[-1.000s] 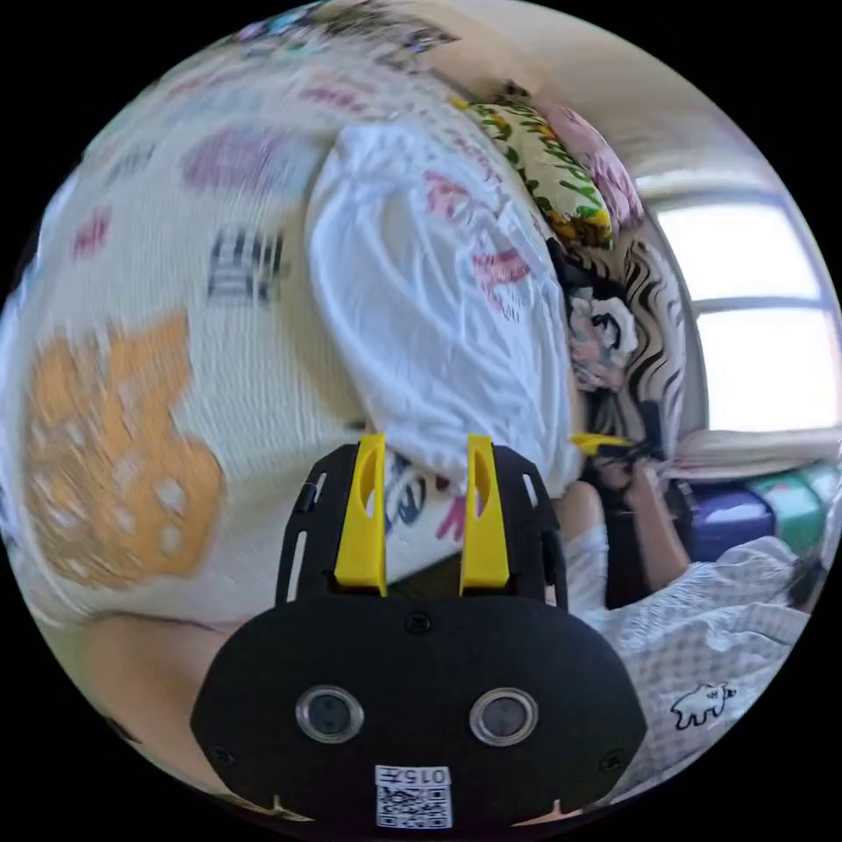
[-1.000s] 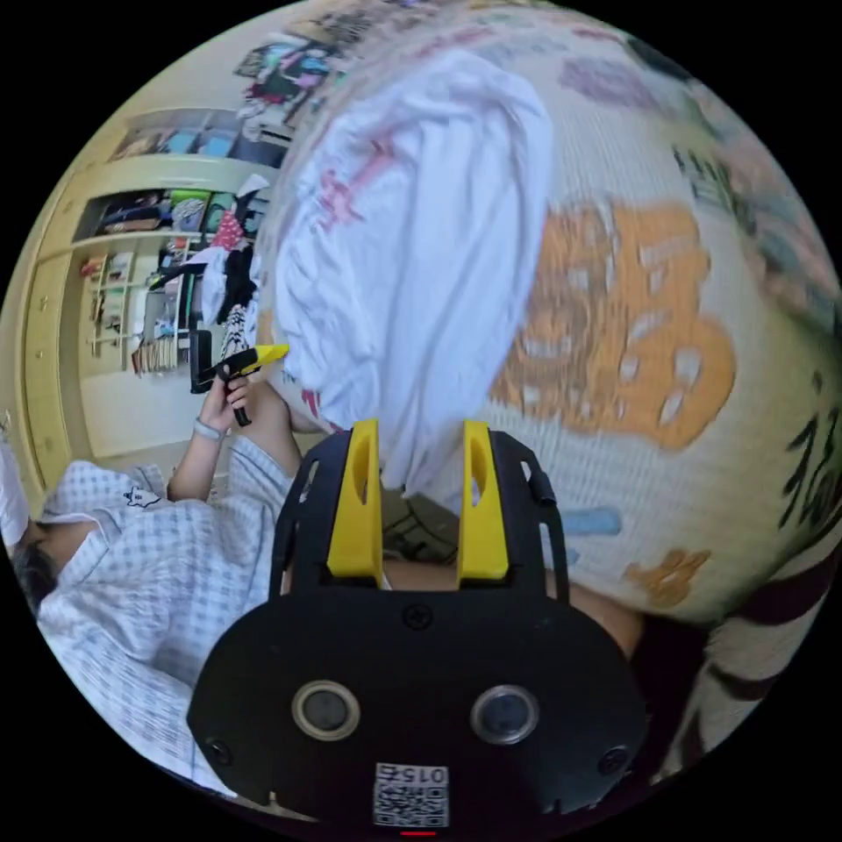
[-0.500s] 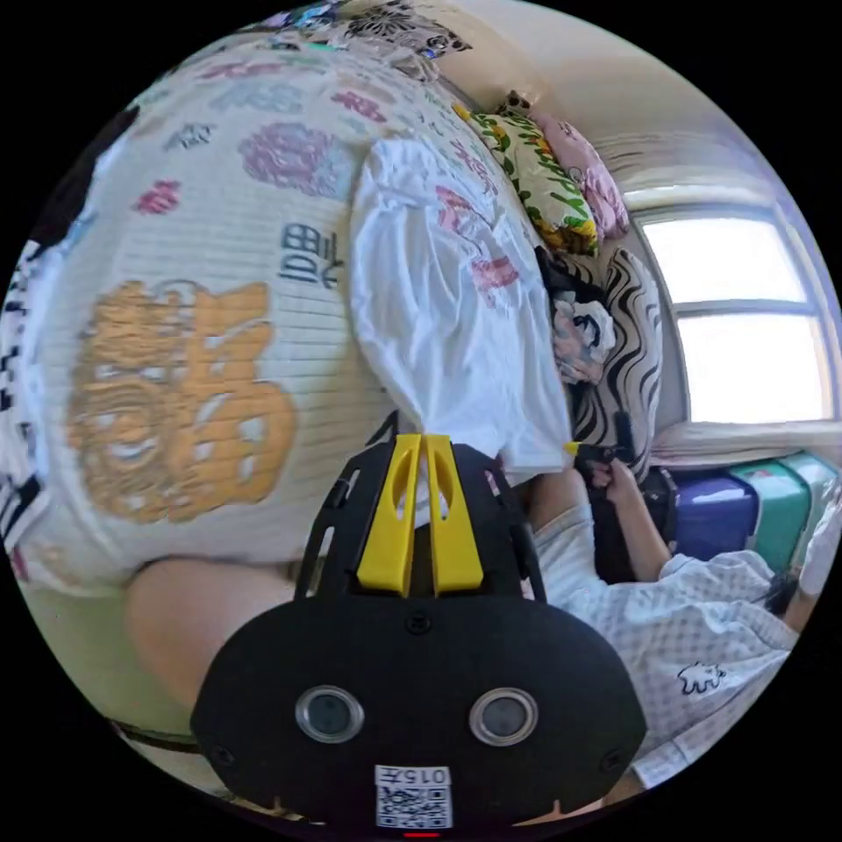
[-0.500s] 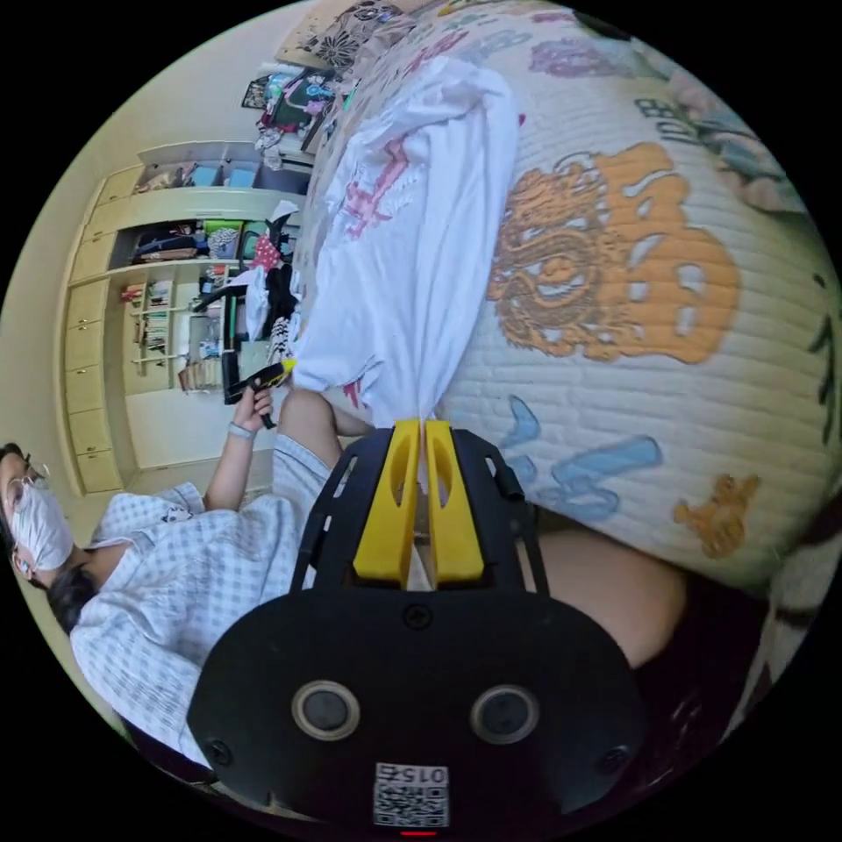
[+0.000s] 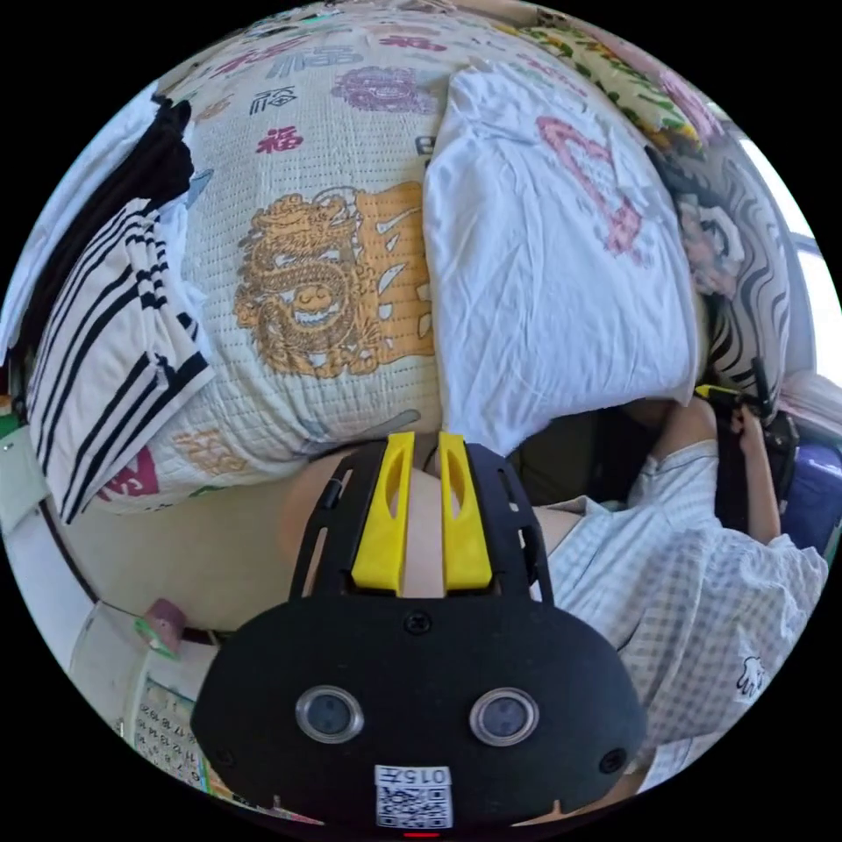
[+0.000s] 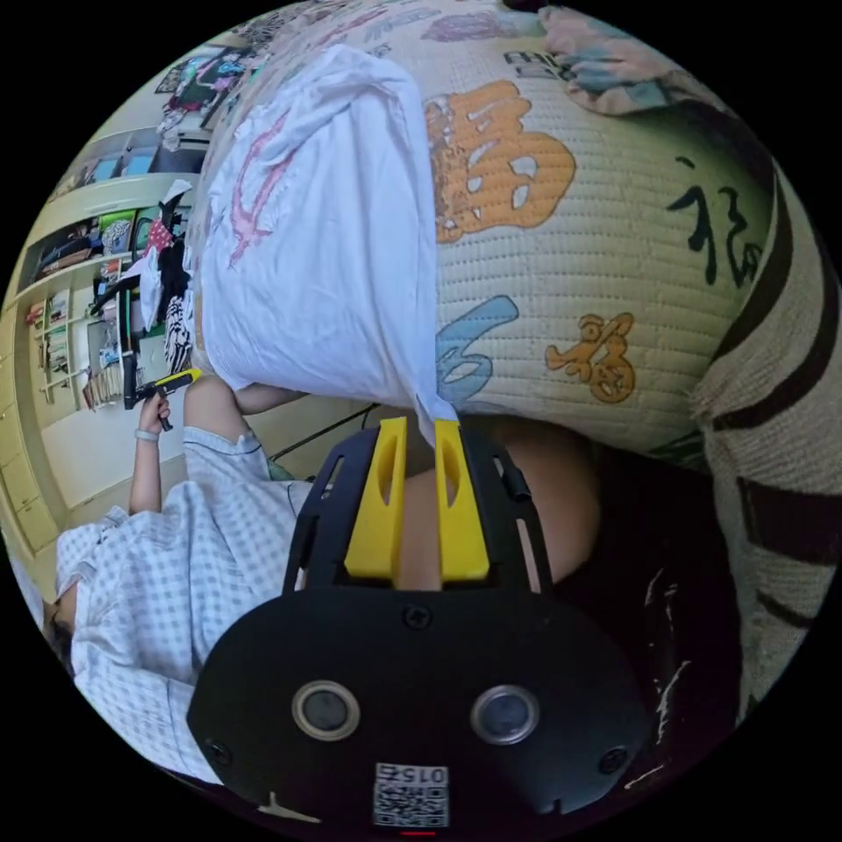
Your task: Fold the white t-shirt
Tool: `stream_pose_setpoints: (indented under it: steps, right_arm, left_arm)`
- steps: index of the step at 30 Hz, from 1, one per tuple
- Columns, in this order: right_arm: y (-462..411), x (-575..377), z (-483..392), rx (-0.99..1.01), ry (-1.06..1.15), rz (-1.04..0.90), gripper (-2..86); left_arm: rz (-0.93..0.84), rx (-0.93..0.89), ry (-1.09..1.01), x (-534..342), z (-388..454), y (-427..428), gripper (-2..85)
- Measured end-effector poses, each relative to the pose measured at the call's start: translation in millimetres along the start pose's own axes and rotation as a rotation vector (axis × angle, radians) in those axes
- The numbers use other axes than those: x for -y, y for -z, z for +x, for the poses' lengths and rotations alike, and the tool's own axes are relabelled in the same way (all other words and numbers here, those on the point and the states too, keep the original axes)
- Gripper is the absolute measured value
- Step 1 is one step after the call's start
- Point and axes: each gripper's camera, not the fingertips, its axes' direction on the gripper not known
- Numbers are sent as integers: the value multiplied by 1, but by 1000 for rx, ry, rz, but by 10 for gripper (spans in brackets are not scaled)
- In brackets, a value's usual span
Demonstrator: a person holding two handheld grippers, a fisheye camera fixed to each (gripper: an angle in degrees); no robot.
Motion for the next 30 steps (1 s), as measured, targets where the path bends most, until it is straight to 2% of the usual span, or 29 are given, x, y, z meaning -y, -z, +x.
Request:
stream_pose_setpoints:
  steps: [3, 8, 10, 12, 15, 19, 21, 24, 26, 28, 30]
  right_arm:
    - [21, 1, -21, -84, 65, 76, 77]
    - [65, 42, -99, -199, 363, 261, 127]
    - [73, 84, -144, -218, 493, 294, 141]
    - [72, 121, -173, -222, 553, 281, 158]
    - [58, 185, -210, -272, 598, 224, 179]
    - [26, 259, -231, -437, 568, 74, 142]
    - [15, 277, -224, -491, 530, 11, 83]
    - [49, 285, -209, -353, 517, 32, 24]
    - [91, 279, -184, -257, 458, 145, 21]
    - [154, 261, -126, -198, 237, 378, 28]
    - [194, 240, -71, -142, 12, 539, 52]
  left_arm:
    - [23, 87, -24, 0, 7, 19, 59]
    - [351, 64, -156, 54, 41, 91, 98]
    - [421, 38, -206, 89, 60, 104, 101]
    - [454, 14, -245, 129, 80, 105, 102]
    - [400, 63, -272, 199, 110, 87, 104]
    - [262, 166, -253, 266, 115, 51, 55]
    - [298, 95, -238, 271, 101, 63, 16]
    - [429, -85, -160, 257, 48, 102, 5]
    - [590, -158, 4, 231, -18, 136, 9]
    - [664, -135, 185, 208, -70, 148, 24]
    - [666, -134, 352, 190, -115, 147, 52]
